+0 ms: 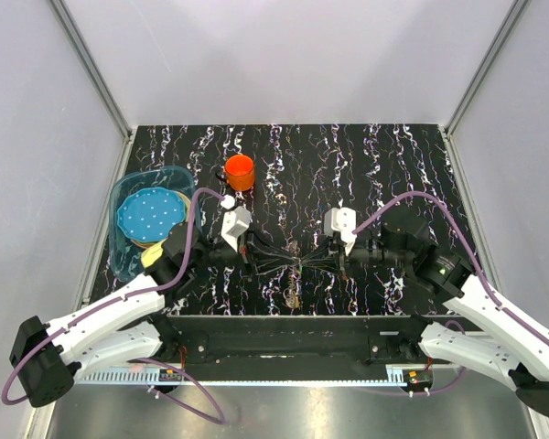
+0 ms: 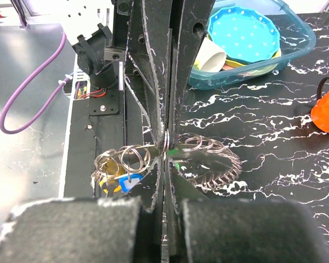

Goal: Remove the keys from the keyring

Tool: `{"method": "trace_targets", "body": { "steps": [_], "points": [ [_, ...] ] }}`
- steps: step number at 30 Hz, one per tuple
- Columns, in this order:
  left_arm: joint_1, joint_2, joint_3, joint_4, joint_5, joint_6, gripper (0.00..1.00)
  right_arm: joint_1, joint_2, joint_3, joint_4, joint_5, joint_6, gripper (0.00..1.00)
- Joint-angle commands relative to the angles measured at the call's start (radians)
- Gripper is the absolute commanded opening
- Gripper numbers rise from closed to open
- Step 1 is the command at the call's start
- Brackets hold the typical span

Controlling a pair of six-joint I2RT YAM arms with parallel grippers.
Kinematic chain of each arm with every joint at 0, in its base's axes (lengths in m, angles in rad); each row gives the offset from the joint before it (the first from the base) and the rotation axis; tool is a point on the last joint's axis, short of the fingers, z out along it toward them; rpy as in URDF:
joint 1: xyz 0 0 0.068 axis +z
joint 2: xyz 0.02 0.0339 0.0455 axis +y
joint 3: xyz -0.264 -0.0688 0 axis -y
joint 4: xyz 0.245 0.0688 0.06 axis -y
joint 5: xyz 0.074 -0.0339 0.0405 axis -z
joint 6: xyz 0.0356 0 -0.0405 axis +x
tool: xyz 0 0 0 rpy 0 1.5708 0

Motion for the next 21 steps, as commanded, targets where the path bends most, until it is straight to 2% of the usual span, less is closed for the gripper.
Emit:
{"method": "trace_targets", "body": {
  "steps": [1,6,14,21],
  "points": [
    [0.005,-0.016,0.013,0.1,-0.06,-0.006,0.0,-0.001,0.006,0.008,0.046,0.001,0.01,0.0],
    [0.004,-0.022,-0.05,0.222,-0.173,-0.078,0.0,-0.001,0.009,-0.015,0.099,0.021,0.053,0.0],
    [0.005,-0.048,-0.082,0.233,-0.299,-0.085,0.0,0.0,0.009,-0.041,0.146,0.087,0.067,0.0],
    [0.004,-0.051,-0.099,0.275,-0.33,-0.124,0.0,0.005,0.042,-0.041,0.145,0.131,0.067,0.0]
  ]
}}
